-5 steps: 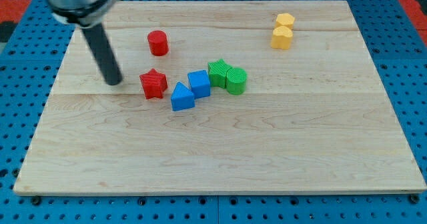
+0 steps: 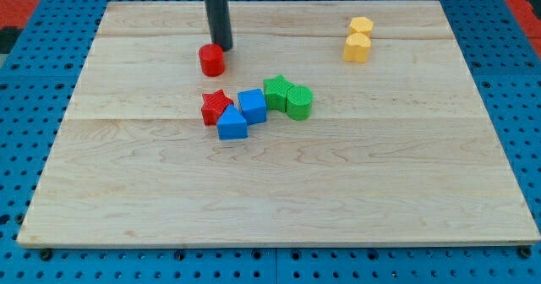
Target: Attach the red circle to the red star
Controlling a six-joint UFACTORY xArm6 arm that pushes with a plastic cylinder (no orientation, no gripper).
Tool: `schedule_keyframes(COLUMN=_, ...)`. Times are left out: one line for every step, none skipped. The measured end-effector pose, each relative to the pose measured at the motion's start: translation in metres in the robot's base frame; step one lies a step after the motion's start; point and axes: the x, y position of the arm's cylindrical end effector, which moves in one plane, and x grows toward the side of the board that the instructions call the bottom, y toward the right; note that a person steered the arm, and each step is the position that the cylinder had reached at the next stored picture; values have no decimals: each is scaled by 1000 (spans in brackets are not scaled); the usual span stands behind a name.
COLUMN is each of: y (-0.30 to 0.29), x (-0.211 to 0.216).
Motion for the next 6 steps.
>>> schedule_keyframes(y=-1, x=47)
schedule_keyframes(y=-1, x=2)
schedule_keyframes(y=-52, x=2)
schedule_keyframes(y=-57, x=38)
schedule_keyframes(y=-1, x=38)
schedule_keyframes(y=18, x=42)
